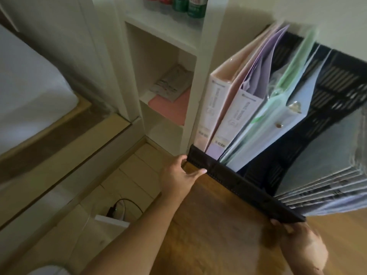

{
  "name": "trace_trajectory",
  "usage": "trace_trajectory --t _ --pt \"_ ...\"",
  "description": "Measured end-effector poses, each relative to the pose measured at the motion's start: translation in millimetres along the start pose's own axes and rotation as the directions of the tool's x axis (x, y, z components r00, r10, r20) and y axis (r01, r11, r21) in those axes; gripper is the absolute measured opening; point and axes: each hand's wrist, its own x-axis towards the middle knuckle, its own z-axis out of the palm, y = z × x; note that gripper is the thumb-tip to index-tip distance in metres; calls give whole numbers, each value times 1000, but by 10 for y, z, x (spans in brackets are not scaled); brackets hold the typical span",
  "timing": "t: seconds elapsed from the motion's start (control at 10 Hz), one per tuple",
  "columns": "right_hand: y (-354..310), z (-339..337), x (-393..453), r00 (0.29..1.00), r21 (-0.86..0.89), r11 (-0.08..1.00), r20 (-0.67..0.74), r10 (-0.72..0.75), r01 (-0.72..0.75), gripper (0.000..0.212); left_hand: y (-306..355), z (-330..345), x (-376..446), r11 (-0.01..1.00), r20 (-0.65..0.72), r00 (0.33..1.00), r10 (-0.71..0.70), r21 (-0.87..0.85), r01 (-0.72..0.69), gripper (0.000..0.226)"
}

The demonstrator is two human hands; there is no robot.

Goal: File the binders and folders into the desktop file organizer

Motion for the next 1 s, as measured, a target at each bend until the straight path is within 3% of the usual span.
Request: trace_trajectory --t 0.2,0.3,0.5,0.7,0.8,0.9,1.0 --pt "-67 107 -116 992 161 979 -8 127 -124 22 -47 88 38 990 67 997 -33 -138 42 69" --pt "-76 115 -163 996 199 977 -37 83 -74 21 -62 156 15 982 76 997 -31 -184 45 73" --pt "-36 97 -185 994 176 983 -106 -28 46 15 -37 175 -6 987 12 999 -38 -156 40 74" --pt "1 2 -146 998 42 999 -59 -25 28 21 -56 201 37 986 -81 996 25 -161 -38 62" --pt "5 -37 -116 999 3 999 -21 -34 35 22 -81 185 34 992 -85 992 92 -82 -99 59" --pt "33 -12 -112 999 97 995 -21 -33 35 16 -110 165 25 995 -23 995 99 -25 -100 64" --pt "165 41 -185 983 76 981 21 -182 180 32 -75 156 -212 975 35 997 75 208 -80 74"
